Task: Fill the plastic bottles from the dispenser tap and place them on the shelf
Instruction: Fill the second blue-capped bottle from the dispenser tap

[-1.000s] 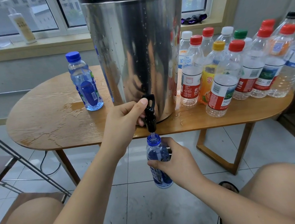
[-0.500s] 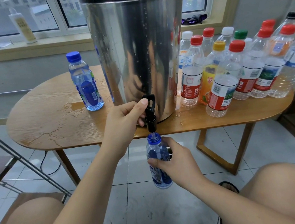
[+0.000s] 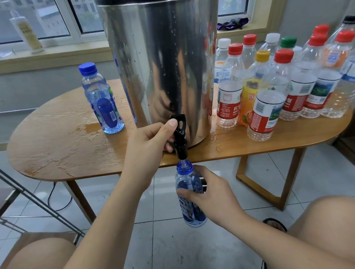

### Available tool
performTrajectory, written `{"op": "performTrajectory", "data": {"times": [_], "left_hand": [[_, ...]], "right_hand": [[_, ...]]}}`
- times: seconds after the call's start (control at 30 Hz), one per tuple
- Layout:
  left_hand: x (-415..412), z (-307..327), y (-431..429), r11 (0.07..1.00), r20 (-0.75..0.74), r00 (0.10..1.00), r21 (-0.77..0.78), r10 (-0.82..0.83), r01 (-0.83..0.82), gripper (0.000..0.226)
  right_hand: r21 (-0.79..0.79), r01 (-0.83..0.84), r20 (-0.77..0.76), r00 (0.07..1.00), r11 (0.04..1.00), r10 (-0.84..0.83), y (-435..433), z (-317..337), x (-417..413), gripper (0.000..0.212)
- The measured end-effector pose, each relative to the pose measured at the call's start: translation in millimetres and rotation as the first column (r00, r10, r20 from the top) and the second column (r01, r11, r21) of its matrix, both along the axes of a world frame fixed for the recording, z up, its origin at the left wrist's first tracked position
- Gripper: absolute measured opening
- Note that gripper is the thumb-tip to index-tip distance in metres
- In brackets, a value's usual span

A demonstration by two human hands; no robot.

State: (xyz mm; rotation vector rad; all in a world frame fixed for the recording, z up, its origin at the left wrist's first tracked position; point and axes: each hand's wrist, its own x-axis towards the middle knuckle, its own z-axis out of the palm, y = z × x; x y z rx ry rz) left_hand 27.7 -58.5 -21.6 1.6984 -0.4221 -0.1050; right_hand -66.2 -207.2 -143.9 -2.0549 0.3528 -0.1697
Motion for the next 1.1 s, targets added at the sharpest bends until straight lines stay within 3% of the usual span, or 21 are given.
{"op": "performTrajectory", "data": {"times": [0.73, 1.1], "left_hand": [[0.0, -0.4, 0.4, 1.0, 0.018, 1.0, 0.013, 0.001, -0.001, 0.047], [-1.2, 0.7, 0.4, 1.0, 0.026, 1.0, 0.012, 0.007, -0.007, 0.048]], "right_hand": [[-0.011, 0.0, -0.013, 1.0, 1.0, 0.0, -0.3, -4.5, 2.8, 0.071], [-0.008, 0.002, -0.007, 1.0, 1.0, -0.002, -1.3, -4.7, 3.3, 0.064]]}}
